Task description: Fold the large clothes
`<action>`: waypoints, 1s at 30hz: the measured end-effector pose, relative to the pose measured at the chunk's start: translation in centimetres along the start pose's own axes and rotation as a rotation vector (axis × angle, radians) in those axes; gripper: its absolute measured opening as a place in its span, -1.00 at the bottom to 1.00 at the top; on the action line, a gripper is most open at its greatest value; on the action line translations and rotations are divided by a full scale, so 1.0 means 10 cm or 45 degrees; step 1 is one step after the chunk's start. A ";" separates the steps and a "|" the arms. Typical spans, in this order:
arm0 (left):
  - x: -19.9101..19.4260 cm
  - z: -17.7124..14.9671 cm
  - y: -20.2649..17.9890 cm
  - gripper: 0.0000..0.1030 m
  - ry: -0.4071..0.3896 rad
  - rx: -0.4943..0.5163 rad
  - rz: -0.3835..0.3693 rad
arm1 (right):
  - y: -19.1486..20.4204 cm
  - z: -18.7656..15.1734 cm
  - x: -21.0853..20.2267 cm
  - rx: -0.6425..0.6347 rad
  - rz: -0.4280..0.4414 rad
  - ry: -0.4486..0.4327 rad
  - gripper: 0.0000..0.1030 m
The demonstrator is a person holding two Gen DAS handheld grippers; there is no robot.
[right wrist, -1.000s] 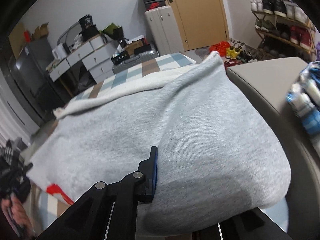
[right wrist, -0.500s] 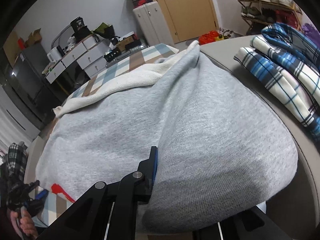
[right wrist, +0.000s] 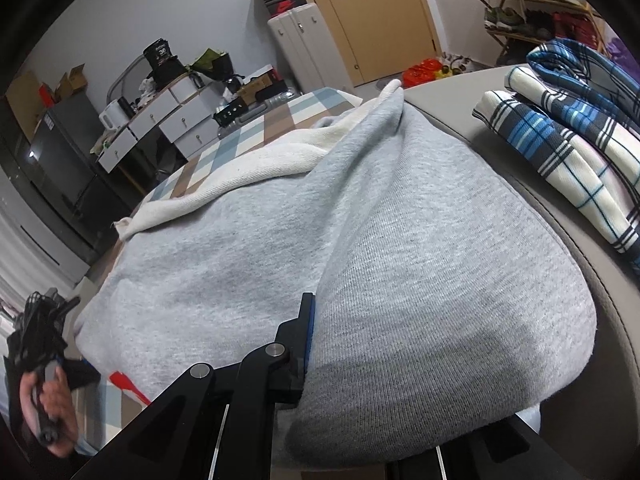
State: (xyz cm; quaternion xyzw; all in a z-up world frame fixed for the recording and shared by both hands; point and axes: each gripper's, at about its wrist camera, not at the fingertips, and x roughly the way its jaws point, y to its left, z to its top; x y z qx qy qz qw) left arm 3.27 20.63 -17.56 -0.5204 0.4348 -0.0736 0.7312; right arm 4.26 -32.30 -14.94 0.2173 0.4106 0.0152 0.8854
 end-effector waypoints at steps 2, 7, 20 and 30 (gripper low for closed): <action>0.00 -0.01 0.03 0.33 -0.015 0.004 0.003 | -0.01 0.01 0.02 -0.004 0.006 0.002 -0.81; -0.03 -0.01 0.27 -0.51 0.002 -0.033 -0.017 | 0.02 0.02 0.02 -0.025 0.004 -0.010 -0.81; -0.36 -0.13 0.29 -0.70 -0.037 -0.089 -0.083 | 0.37 0.03 -0.01 -0.110 0.147 -0.023 -0.82; -1.34 -0.32 0.60 -0.71 -0.166 -0.077 -0.076 | 0.98 -0.24 -0.05 -0.354 0.423 0.110 -0.82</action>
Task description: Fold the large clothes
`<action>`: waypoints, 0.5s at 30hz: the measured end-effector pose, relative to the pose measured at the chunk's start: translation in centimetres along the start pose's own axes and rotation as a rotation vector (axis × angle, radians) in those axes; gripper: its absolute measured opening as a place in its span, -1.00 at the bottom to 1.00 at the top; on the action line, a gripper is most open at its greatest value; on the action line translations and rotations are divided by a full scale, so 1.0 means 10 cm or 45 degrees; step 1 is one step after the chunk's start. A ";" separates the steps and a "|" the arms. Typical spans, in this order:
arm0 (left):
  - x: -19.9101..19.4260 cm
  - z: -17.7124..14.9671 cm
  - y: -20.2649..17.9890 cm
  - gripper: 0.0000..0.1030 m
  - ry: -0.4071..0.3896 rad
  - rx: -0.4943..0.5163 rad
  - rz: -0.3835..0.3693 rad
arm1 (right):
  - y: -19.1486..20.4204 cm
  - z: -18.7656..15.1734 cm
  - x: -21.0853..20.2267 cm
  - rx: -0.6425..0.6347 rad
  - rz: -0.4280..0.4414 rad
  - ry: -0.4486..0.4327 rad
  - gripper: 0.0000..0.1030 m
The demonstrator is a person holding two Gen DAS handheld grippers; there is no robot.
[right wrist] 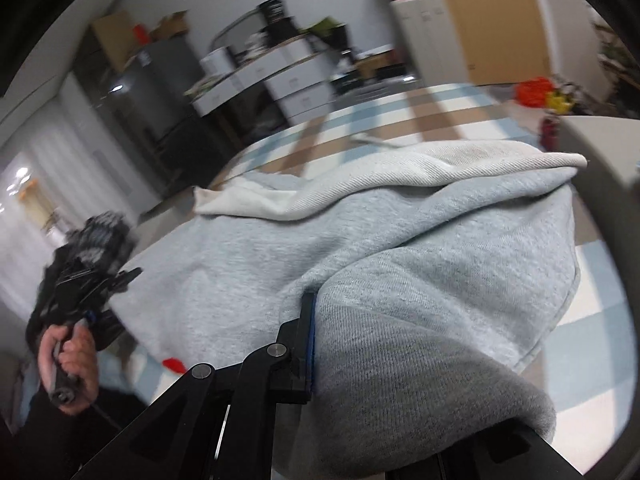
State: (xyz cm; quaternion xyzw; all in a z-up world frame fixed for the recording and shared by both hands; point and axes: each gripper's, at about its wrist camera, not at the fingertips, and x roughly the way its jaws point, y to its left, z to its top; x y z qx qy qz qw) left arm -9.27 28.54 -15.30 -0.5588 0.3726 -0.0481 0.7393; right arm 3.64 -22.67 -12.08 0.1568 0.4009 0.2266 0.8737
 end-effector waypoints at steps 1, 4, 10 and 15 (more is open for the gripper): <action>-0.05 -0.04 0.02 -0.71 0.001 0.007 0.001 | 0.00 -0.02 -0.03 -0.018 0.004 0.001 -0.82; -0.23 -0.24 0.16 -0.72 0.048 -0.006 0.013 | -0.20 -0.12 -0.15 -0.006 -0.042 0.007 -0.82; -0.14 -0.34 0.17 -0.70 0.197 0.002 -0.058 | -0.55 -0.24 -0.28 0.131 -0.164 0.014 -0.83; -0.10 -0.37 -0.16 0.13 0.273 0.088 -0.114 | -0.69 -0.21 -0.40 0.192 -0.254 0.013 -0.83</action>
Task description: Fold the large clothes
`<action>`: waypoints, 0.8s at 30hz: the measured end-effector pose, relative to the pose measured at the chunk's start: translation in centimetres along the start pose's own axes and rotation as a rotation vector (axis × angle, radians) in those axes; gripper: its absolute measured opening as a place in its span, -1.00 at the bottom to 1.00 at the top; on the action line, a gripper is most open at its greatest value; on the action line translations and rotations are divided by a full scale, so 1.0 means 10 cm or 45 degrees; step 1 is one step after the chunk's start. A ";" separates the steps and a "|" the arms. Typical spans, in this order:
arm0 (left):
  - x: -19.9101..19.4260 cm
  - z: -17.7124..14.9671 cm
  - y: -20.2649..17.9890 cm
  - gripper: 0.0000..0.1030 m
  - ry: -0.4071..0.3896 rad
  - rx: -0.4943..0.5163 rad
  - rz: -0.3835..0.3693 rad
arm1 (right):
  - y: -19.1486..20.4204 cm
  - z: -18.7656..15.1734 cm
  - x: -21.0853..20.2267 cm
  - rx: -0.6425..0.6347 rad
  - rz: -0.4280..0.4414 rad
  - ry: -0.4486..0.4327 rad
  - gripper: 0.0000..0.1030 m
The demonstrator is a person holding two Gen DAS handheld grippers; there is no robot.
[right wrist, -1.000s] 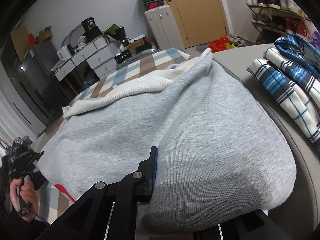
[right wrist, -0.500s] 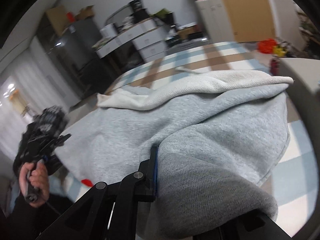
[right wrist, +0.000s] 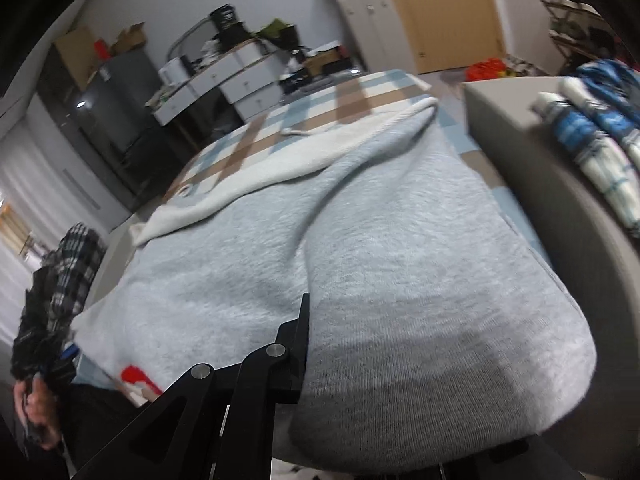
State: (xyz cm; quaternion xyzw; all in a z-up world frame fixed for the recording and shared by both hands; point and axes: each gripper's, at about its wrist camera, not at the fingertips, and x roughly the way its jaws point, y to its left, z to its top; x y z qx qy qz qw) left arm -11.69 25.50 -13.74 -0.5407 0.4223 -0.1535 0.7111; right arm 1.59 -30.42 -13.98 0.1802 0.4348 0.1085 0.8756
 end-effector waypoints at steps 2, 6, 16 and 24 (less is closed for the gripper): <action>-0.02 -0.01 -0.09 0.34 -0.003 0.019 0.017 | -0.08 0.01 0.02 0.024 -0.063 0.026 -0.80; -0.09 -0.10 -0.29 0.37 -0.010 0.086 0.159 | -0.16 -0.02 -0.08 0.021 -0.122 0.084 -0.64; 0.59 0.16 -0.80 0.60 0.073 0.284 0.245 | 0.37 0.21 -0.88 -0.220 -0.259 -0.136 -0.34; 1.48 0.44 -0.69 0.60 0.178 0.366 0.246 | 1.20 0.71 -0.37 -0.474 -0.183 -0.072 0.36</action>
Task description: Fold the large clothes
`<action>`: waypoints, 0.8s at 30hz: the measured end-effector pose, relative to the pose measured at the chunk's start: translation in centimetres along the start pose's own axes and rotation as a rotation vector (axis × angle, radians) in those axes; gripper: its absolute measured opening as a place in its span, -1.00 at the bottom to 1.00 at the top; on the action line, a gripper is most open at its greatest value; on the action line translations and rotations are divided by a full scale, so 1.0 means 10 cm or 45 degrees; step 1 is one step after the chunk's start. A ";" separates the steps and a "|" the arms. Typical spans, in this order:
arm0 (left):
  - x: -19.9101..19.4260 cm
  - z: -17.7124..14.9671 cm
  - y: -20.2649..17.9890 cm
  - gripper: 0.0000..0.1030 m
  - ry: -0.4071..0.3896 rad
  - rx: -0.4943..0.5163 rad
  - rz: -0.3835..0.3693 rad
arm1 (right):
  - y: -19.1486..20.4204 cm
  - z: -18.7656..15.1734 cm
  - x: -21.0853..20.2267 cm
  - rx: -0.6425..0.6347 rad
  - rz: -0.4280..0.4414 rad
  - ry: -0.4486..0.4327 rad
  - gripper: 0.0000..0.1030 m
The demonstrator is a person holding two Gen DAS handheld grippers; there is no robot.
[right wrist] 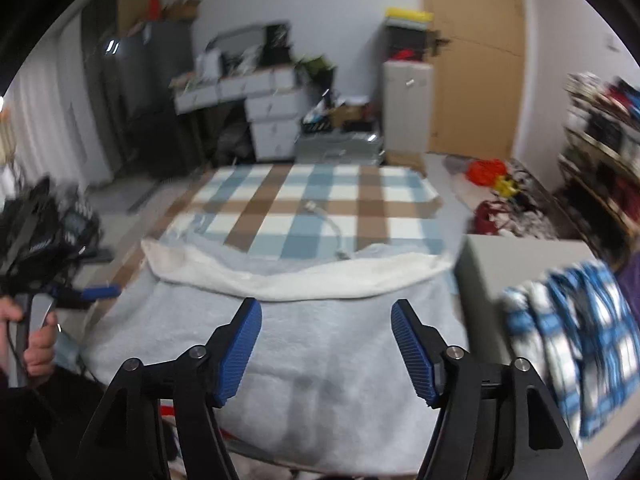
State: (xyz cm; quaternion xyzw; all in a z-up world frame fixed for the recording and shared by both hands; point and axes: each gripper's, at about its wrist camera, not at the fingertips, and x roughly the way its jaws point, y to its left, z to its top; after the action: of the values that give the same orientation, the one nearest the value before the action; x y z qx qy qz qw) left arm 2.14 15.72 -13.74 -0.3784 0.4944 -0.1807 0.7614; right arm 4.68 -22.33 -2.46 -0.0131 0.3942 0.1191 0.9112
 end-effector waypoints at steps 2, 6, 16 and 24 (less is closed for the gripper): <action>0.06 -0.04 0.06 0.60 0.036 0.027 0.026 | 0.08 0.01 0.36 -0.027 0.026 0.119 0.36; 0.10 0.00 0.12 0.60 0.069 0.082 0.087 | 0.18 0.00 1.07 -0.072 0.012 0.319 0.36; 0.14 0.05 0.21 0.60 0.057 0.086 0.141 | 0.07 0.42 1.91 -0.061 -0.057 0.346 0.36; 0.11 0.06 0.23 0.60 0.043 0.071 0.134 | -0.36 1.02 2.07 0.127 -0.169 0.163 0.34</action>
State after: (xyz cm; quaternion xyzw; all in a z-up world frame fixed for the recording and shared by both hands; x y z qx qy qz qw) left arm 2.98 16.73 -16.05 -0.3274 0.5212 -0.1604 0.7716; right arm 26.48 -20.30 -10.59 -0.0015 0.4555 0.0375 0.8895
